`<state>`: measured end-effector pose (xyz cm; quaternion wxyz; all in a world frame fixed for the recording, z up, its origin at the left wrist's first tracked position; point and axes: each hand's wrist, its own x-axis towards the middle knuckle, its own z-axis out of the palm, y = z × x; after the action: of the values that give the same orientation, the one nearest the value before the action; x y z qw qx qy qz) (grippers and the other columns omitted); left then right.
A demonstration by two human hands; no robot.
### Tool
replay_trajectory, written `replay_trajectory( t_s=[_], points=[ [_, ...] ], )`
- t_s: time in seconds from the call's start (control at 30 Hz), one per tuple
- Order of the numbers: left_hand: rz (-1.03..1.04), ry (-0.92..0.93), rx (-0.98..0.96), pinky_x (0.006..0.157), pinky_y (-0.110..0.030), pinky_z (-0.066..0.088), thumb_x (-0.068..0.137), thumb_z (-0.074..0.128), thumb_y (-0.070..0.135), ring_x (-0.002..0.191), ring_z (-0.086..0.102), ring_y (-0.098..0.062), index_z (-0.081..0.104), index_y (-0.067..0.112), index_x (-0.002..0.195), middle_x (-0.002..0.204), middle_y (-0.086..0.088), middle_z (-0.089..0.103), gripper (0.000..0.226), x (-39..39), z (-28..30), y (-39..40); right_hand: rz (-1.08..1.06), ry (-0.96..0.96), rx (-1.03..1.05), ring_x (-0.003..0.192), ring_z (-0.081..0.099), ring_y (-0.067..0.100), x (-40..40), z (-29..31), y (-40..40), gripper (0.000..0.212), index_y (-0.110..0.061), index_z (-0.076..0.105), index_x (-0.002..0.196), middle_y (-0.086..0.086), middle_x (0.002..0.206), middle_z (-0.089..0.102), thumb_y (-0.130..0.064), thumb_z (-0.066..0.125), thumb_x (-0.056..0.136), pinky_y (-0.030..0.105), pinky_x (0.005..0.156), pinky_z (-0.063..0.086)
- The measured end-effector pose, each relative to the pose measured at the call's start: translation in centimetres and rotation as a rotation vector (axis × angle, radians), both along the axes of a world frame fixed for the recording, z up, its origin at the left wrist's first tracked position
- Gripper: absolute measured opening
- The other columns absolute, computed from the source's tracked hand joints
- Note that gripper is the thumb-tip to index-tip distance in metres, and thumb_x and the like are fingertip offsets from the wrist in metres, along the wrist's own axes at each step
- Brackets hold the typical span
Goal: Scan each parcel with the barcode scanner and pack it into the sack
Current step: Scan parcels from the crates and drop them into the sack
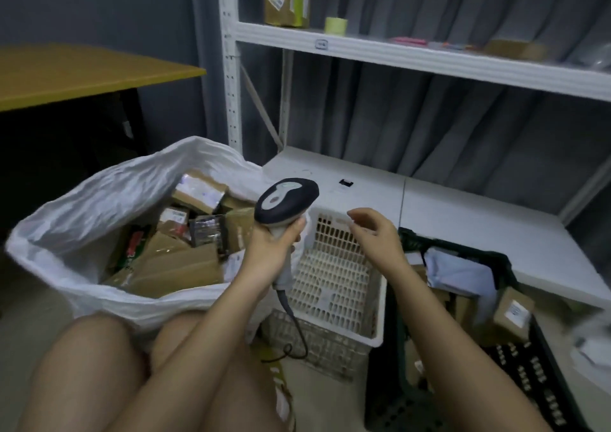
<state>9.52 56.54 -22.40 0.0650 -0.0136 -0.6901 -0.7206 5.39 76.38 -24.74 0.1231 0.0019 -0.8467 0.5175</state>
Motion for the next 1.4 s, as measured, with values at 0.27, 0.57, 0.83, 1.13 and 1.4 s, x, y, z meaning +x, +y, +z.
replay_trajectory(
  t_s=[0.27, 0.57, 0.83, 1.13, 1.4],
  points=[
    [-0.279, -0.103, -0.099, 0.085, -0.031, 0.053, 0.085, 0.07, 0.022, 0.098, 0.063, -0.023, 0.057, 0.01, 0.125, 0.109, -0.011, 0.067, 0.044, -0.9, -4.2, 14.4, -0.37, -0.159, -0.142, 0.096, 0.059, 0.014, 5.1, -8.3, 15.1, 0.016, -0.009, 0.065, 0.108, 0.002, 0.104, 0.065, -0.005, 0.059, 0.094, 0.027, 0.085, 0.048],
    [-0.467, -0.178, -0.184, 0.093, -0.04, 0.051, 0.086, 0.069, 0.021, 0.11, 0.061, -0.029, 0.053, 0.013, 0.131, 0.12, -0.015, 0.064, 0.049, -1.9, -10.9, 25.9, -0.749, -0.35, -0.116, 0.103, 0.06, 0.025, 7.5, -17.2, 28.6, 0.025, -0.007, 0.063, 0.11, 0.014, 0.111, 0.064, -0.015, 0.066, 0.087, 0.041, 0.093, 0.05],
    [-0.476, -0.272, -0.209, 0.083, -0.026, 0.053, 0.087, 0.068, 0.022, 0.104, 0.063, -0.023, 0.054, 0.014, 0.131, 0.117, -0.011, 0.066, 0.047, -3.8, -15.6, 28.3, -0.943, -0.548, 0.037, 0.132, 0.028, 0.044, 1.5, -21.1, 32.8, 0.096, -0.016, 0.015, 0.152, 0.022, 0.147, 0.021, -0.046, 0.072, 0.081, 0.048, 0.107, 0.031],
    [-0.44, -0.305, -0.17, 0.057, -0.016, 0.051, 0.089, 0.065, 0.014, 0.06, 0.059, 0.002, 0.056, 0.017, 0.115, 0.079, 0.001, 0.063, 0.028, -5.2, -16.7, 27.0, -1.015, -0.404, -0.058, 0.126, 0.035, 0.039, 0.1, -21.2, 33.0, 0.078, -0.023, 0.028, 0.148, 0.018, 0.14, 0.029, -0.031, 0.069, 0.083, 0.043, 0.098, 0.039],
    [-0.303, -0.26, -0.095, 0.069, -0.029, 0.053, 0.09, 0.065, 0.016, 0.071, 0.064, -0.006, 0.062, 0.026, 0.097, 0.081, 0.005, 0.066, 0.013, -4.6, -13.9, 22.9, -0.752, 0.049, -0.39, 0.11, 0.054, 0.01, 4.6, -15.2, 26.3, 0.049, -0.019, 0.048, 0.135, 0.005, 0.134, 0.044, -0.014, 0.064, 0.09, 0.012, 0.081, 0.051]
  ],
)
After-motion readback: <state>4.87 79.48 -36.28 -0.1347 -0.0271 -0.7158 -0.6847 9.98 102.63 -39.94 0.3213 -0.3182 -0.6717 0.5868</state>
